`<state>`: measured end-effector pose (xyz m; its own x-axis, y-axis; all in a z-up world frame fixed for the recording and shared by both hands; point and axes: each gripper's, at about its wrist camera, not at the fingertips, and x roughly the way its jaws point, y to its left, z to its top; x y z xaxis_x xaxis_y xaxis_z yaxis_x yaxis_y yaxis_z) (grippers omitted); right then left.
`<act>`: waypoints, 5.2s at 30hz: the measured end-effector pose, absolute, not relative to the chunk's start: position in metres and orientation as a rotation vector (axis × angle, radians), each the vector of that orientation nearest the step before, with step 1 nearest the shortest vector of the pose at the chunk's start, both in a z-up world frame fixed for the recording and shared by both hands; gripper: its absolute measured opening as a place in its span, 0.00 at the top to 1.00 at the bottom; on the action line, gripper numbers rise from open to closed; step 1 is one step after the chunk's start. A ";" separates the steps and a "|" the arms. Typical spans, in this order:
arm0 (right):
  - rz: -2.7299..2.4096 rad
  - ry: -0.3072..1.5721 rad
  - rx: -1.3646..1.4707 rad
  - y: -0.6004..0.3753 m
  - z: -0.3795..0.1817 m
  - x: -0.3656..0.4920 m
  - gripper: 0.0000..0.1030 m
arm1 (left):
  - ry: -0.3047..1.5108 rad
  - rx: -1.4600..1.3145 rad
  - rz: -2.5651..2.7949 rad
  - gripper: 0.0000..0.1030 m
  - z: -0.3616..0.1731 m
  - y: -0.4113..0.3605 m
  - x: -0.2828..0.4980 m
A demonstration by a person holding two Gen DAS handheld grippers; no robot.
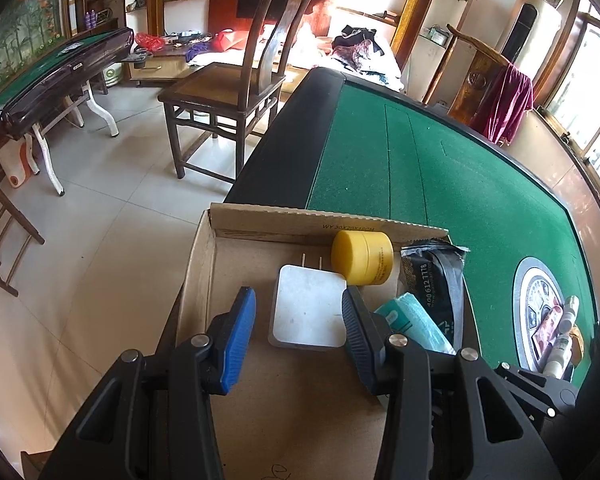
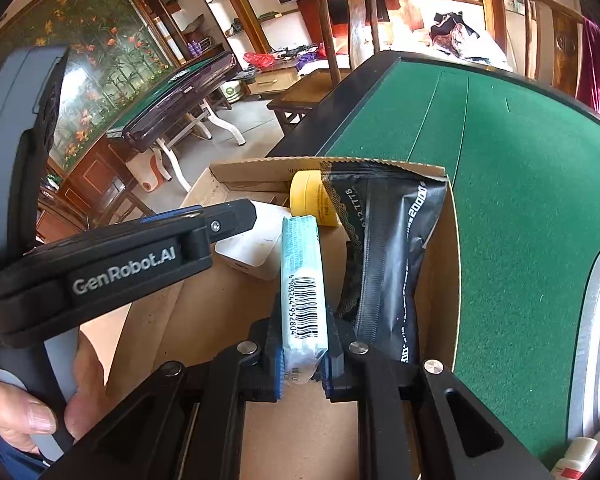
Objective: Organize objects
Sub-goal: 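Lower the white charger into the tray and open the left gripper while the right releases the wipes pack, then move both grippers back from the tray to the items on the table, then grasp the white pill bottle with the left gripper while the right grasps the black marker, then carry the pill bottle in the left gripper and marker in the right to the tray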
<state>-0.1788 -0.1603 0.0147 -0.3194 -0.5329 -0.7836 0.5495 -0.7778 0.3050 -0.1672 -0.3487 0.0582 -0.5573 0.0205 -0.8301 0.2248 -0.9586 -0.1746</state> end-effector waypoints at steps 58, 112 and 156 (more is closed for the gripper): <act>-2.117 -0.199 1.127 0.003 0.049 -0.096 0.08 | 0.214 1.232 -2.756 0.11 0.086 -0.233 -0.057; -2.459 -0.202 1.321 0.197 -0.006 -0.106 0.49 | -0.126 1.631 -2.866 0.40 0.010 -0.045 -0.134; -2.375 -0.180 1.146 0.183 0.016 -0.085 0.85 | -0.002 1.346 -2.944 0.68 0.033 -0.068 -0.090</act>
<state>-0.0852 0.1826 0.0163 -0.5251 -0.4854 -0.6991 0.3747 -0.8694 0.3222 -0.0897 -0.0680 0.0327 -0.6503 0.0862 -0.7547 -0.0874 -0.9954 -0.0383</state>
